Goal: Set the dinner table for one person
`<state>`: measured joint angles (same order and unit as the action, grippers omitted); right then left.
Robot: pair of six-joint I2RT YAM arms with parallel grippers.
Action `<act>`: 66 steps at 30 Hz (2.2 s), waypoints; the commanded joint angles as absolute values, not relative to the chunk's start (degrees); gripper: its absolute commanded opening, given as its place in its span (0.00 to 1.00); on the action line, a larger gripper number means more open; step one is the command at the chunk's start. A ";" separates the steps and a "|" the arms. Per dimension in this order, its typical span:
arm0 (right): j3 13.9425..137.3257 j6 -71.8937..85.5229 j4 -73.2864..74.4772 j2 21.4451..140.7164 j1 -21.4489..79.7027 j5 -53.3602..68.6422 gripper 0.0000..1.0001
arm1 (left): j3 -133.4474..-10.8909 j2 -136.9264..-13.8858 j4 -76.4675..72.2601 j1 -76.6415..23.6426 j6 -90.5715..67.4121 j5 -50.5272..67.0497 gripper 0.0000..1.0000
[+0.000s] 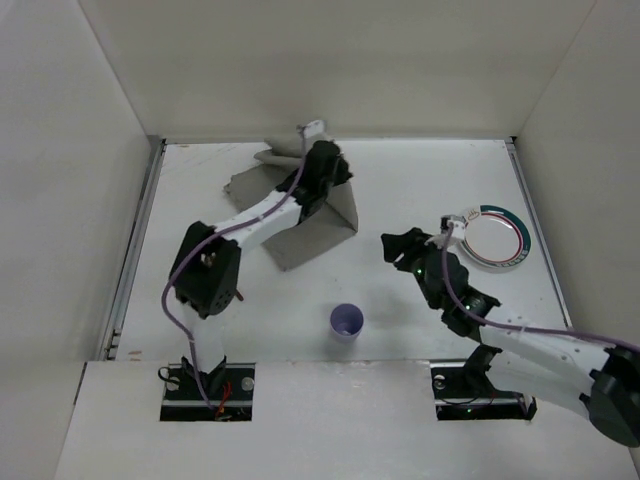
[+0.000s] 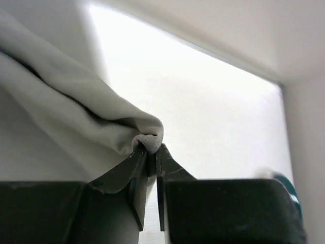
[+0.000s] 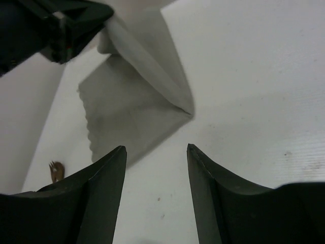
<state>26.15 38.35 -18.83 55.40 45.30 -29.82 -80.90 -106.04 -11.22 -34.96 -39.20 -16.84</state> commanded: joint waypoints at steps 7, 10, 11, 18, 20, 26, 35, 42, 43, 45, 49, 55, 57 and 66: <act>16.18 44.47 -20.74 31.74 44.35 -47.54 0.54 | -118.45 -131.91 5.52 -44.08 -19.86 12.36 0.12; 15.99 44.56 -19.60 30.85 41.89 -46.59 0.54 | -119.02 -132.72 6.68 -44.69 -19.78 14.07 0.30; 16.34 44.56 -19.08 31.63 41.10 -45.45 0.54 | -116.83 -131.41 5.81 -44.69 -19.69 12.50 0.38; 19.33 45.97 -19.24 42.09 38.10 -36.84 0.54 | -88.90 -111.12 -6.32 -41.71 -22.49 0.90 0.58; 20.12 45.70 -19.51 44.20 38.10 -35.60 0.48 | -79.05 -104.52 -8.26 -39.43 -24.86 -4.81 0.58; 22.14 45.26 -19.51 49.56 38.01 -32.17 0.22 | -55.14 -90.99 -4.75 -33.53 -36.72 -17.13 0.46; 24.08 45.00 -19.51 57.12 36.69 -30.85 0.49 | -40.17 -82.79 -3.78 -32.21 -47.28 -23.38 0.45; 24.96 45.79 -19.69 60.90 34.68 -29.01 0.62 | -38.32 -86.04 -5.97 -32.48 -48.43 -22.41 0.34; 25.13 46.40 -19.77 61.60 33.89 -28.83 0.63 | -37.80 -86.31 -7.19 -31.78 -48.43 -21.80 0.25; 25.57 47.37 -19.43 62.92 32.57 -28.31 0.65 | -37.36 -86.13 -8.52 -29.59 -48.43 -20.92 0.14; 26.63 51.40 -19.07 67.22 28.53 -23.48 0.71 | -36.65 -85.95 -13.43 -24.49 -47.99 -20.04 0.07; 30.66 58.18 -19.69 75.83 23.69 -17.41 0.70 | -42.35 -94.12 -17.92 -21.67 -47.99 -17.76 0.05; 33.12 58.80 -19.16 78.74 22.29 -17.75 0.68 | -43.06 -95.01 -18.63 -21.14 -48.78 -16.62 0.04; 39.37 64.24 -18.02 89.90 16.48 -15.47 0.58 | -34.55 -86.40 -21.79 -22.80 -52.38 -17.84 0.15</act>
